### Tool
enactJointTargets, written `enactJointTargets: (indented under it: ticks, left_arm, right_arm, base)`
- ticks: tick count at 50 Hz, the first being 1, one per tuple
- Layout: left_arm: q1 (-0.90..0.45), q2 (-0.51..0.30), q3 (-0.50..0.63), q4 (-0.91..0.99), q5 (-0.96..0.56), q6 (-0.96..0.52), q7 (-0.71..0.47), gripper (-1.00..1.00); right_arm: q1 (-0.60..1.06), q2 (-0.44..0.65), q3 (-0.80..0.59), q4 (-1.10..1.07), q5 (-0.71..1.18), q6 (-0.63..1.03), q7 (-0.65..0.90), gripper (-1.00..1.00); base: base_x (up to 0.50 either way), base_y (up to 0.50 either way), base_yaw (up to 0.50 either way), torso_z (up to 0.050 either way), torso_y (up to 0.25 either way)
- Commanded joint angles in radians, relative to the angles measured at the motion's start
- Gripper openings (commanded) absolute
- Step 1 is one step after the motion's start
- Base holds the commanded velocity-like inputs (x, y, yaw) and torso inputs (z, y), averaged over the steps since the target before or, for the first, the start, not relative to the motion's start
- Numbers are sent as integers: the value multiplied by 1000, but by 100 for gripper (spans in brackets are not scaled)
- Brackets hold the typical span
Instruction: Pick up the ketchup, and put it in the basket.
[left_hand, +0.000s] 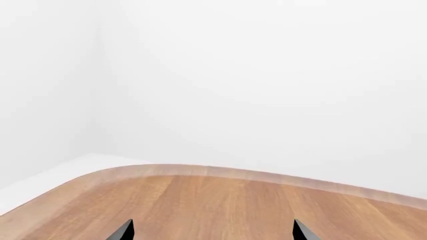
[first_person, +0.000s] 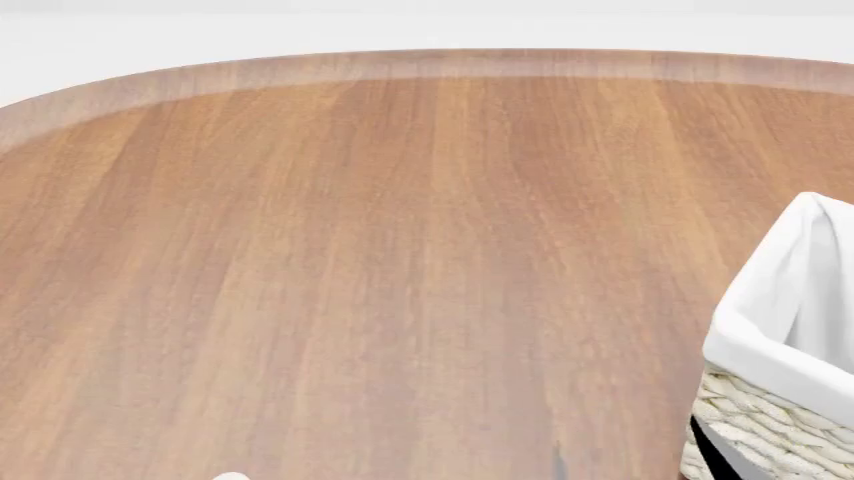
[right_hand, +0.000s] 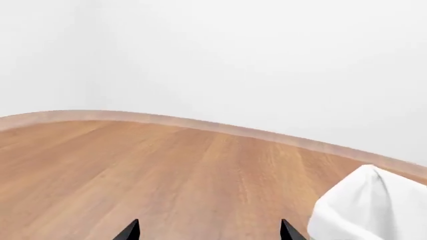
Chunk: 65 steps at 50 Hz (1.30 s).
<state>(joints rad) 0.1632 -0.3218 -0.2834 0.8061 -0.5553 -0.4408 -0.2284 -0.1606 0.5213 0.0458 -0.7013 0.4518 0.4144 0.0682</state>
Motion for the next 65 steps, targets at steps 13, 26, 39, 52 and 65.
enactJointTargets:
  ticks: [13,26,39,52,65]
  left_arm:
    - [4,-12,-9,-7,-14,9,-3,100]
    - [11,-16,-1,-10,-10,16,-4,100]
    - [15,-22,-9,-3,-22,17,-11,100]
    - [20,-22,2,-7,-17,26,-11,100]
    - [34,-22,4,-3,-14,40,-10,100]
  right_arm:
    - [-5,144,11,-23,94,65,-136,100]
    - [-14,184,-82,-41,66,51,-220,100]
    - [-5,215,-190,-70,-3,58,-264,100]
    - [-4,237,-249,-82,-30,48,-307,100]
    - [86,202,-286,-55,-5,95,-319,100]
  base:
    - [0,0,0,0,0]
    - [0,0,0,0,0]
    - [0,0,0,0,0]
    - [0,0,0,0,0]
    - [0,0,0,0,0]
